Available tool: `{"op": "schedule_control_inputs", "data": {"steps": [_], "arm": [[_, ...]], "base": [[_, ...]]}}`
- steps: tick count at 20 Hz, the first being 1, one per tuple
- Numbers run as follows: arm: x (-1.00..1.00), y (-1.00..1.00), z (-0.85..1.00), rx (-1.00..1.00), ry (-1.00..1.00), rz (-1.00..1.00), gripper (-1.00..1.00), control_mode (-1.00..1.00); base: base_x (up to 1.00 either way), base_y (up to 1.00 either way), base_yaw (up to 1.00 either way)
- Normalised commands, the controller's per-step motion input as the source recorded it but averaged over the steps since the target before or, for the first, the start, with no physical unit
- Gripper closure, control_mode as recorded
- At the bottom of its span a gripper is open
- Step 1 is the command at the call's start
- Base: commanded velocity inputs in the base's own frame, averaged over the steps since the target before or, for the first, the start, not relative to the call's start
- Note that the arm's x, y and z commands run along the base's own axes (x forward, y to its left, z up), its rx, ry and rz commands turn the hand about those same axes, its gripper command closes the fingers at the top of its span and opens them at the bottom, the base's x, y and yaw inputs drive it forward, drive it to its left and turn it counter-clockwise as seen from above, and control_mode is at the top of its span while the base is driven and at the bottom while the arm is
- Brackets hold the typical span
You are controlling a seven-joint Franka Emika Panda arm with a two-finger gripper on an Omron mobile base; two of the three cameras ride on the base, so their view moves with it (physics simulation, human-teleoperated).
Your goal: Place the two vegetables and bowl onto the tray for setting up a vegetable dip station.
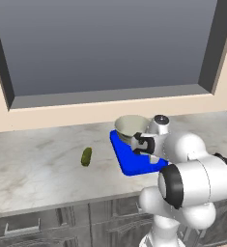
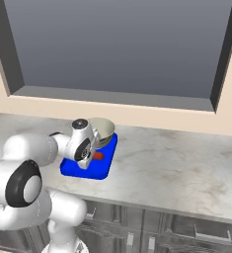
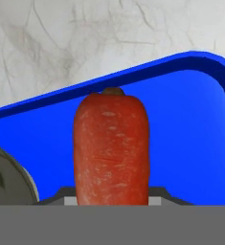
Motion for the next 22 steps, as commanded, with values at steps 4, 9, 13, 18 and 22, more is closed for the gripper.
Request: {"op": "schedule_control_inputs", "data": {"steps": [4,9,13,18,22], "arm": [[0.08,0.00,-0.11,0.03,0.03,0.00,1.00,-1.00],[0.06,0.00,-0.12,0.03,0.01,0.00,1.00,-1.00],[0.00,0.00,-0.15,0.02,0.00,0.00,1.00,-1.00],[0.01,0.00,-0.14,0.00,0.00,0.00,1.00,-1.00],[0.01,0.00,-0.14,0.01,0.00,0.00,1.00,-1.00]], "base": [[0.00,0.00,0.00],[0.00,0.00,0.00],[0.00,0.00,0.00],[0.00,0.00,0.00],[0.00,0.00,0.00]]}}
